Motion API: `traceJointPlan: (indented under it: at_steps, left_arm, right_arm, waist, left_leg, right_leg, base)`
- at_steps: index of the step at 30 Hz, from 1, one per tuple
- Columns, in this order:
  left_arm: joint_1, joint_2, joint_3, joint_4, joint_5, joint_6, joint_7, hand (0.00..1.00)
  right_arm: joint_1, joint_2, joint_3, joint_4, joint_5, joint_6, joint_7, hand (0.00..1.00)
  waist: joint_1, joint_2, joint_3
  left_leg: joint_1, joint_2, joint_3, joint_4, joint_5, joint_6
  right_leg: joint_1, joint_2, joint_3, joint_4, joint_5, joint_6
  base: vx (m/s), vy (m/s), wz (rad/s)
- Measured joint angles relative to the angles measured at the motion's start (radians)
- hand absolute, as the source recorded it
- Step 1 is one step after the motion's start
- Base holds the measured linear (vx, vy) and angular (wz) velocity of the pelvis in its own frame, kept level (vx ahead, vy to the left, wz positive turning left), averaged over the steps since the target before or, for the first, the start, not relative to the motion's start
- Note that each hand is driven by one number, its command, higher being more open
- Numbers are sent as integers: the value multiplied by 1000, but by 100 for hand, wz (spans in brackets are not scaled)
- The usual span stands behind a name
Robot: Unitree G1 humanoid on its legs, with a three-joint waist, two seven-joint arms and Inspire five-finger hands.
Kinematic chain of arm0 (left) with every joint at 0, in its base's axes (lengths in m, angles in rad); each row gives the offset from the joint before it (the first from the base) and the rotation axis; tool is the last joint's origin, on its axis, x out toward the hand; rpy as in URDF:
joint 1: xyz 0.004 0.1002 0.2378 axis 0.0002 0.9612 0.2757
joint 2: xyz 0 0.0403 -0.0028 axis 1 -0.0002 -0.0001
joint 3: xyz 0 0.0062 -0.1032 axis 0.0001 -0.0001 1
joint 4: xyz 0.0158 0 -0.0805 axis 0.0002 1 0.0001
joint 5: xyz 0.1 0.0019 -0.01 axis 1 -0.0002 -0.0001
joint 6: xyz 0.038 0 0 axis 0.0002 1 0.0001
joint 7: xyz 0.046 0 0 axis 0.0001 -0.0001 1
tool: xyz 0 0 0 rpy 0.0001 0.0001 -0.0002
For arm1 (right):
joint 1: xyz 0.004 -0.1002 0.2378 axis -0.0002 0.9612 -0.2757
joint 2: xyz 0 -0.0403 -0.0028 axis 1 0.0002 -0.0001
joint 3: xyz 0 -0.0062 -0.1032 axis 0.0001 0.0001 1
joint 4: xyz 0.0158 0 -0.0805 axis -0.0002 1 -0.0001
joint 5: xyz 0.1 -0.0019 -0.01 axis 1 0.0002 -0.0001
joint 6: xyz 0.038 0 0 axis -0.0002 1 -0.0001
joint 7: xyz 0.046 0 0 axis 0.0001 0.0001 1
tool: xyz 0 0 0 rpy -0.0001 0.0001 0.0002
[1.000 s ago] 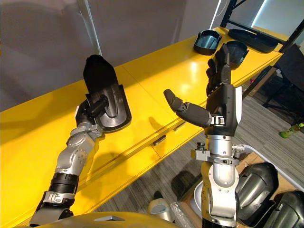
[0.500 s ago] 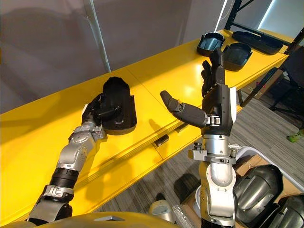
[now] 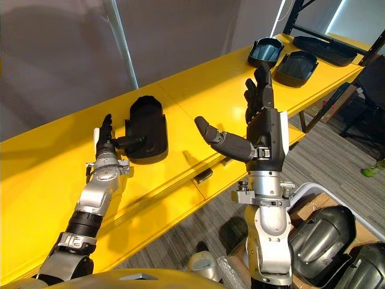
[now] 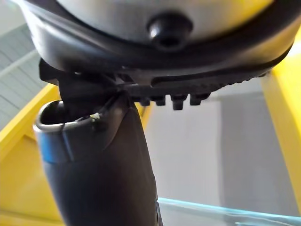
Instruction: Walk over and take three plastic housings, then place them on the shelf
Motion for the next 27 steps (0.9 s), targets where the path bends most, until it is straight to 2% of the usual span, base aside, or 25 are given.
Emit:
traceJointPlan:
  at_steps: [5,7,10,13,15,18,21,27]
  left_arm:
    - [19,2,-58,-245,86,-28,48,100]
    - [18,1,-70,-347,83,-80,52,100]
    - [21,-13,-85,-405,79,-115,46,100]
    - [51,-35,-86,-469,47,-182,44,100]
    - [99,-56,-97,-540,-18,-247,40,100]
    - [135,-68,-107,-620,-46,-308,33,100]
    - [153,-69,-106,-680,-52,-343,22,100]
    - [321,-85,-90,-773,-144,-421,-37,100]
  right_arm:
    - [35,6,38,0,3,-24,-17,100]
    - [34,23,69,0,30,-41,-30,100]
    - [28,47,100,0,34,-53,-42,100]
    - [13,50,134,-1,37,-59,-45,100]
    - [7,55,137,-4,38,-63,-58,100]
    - [-22,64,150,-4,58,-68,-69,100]
    - [-60,75,167,-4,78,-70,-65,100]
    - [-189,76,296,21,115,-30,-28,100]
  waist:
    - [22,-1,2]
    - [28,-1,1]
    - [33,-1,1]
    - [43,0,1]
    - [55,4,-1]
    - [74,6,-2]
    - [89,8,-3]
    - [143,26,-16]
  left_leg:
    - [0,0,-10,3,1,-1]
    - [0,0,-18,3,0,-1]
    - [6,0,-30,3,-1,-1]
    - [6,0,-37,3,0,0]
    - [5,0,-52,3,2,2]
    - [0,0,-67,4,8,2]
    - [-4,-2,-90,4,13,3]
    - [-29,-3,-165,4,27,3]
  right_leg:
    - [6,-1,-12,1,0,-1]
    - [13,-3,-21,1,-1,-2]
    - [27,-5,-34,1,-4,-6]
    - [30,-5,-40,1,-7,-9]
    - [36,-6,-51,1,-8,-10]
    - [38,-7,-67,1,-9,-11]
    - [47,-11,-90,1,-9,-12]
    - [68,-16,-160,-6,-19,-20]
  base:
    - [30,-4,6]
    - [11,-3,10]
    - [-8,-1,13]
    - [-20,-5,5]
    - [-12,-9,15]
    - [-5,-7,13]
    - [-6,-6,18]
    - [-8,-10,33]
